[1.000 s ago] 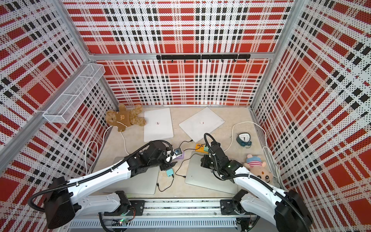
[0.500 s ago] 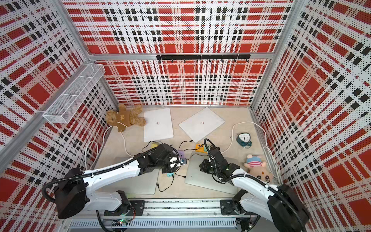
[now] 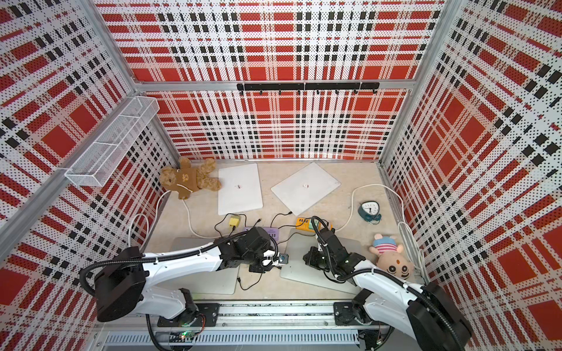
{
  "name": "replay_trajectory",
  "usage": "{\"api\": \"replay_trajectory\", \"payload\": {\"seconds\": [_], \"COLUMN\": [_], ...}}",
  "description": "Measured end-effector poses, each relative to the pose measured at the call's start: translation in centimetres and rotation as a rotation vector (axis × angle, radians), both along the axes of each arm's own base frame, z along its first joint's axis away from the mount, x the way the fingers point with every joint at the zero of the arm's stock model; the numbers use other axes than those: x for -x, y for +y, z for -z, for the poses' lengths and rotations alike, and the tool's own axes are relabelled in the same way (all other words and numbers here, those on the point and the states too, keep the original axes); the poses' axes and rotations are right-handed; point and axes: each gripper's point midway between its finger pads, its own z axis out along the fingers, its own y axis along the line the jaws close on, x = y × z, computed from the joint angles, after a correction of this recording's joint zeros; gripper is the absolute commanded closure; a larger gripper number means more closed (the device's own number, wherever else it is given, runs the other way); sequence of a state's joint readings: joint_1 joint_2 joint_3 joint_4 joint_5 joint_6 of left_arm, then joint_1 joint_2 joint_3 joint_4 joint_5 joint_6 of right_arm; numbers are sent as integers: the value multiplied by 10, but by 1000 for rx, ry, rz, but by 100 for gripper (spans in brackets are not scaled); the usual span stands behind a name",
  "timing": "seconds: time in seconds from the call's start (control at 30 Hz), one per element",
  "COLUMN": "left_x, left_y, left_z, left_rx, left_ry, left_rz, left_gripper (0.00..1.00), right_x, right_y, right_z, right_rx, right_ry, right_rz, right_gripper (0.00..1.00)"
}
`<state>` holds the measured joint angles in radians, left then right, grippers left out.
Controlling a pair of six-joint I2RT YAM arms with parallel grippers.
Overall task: Unplug the laptop charger
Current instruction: Remove the charging cable from the laptop.
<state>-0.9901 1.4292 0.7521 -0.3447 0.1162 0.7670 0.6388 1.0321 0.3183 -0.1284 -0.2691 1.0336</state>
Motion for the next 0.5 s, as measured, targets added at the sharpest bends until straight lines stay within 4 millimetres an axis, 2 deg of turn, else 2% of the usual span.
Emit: {"api": "replay_trajectory", "payload": {"seconds": [0.5], "left_x": [6], "left_y": [-1], "left_z": [32], "left_rx": [-60], "left_ry": [60], "left_rz": [22], "left_gripper": [61], "right_x": [7], "right_y": [-4], "right_z": [8], "right_rx": [-2], "right_ry": [28], "right_rz": [9], "right_gripper": [92]}}
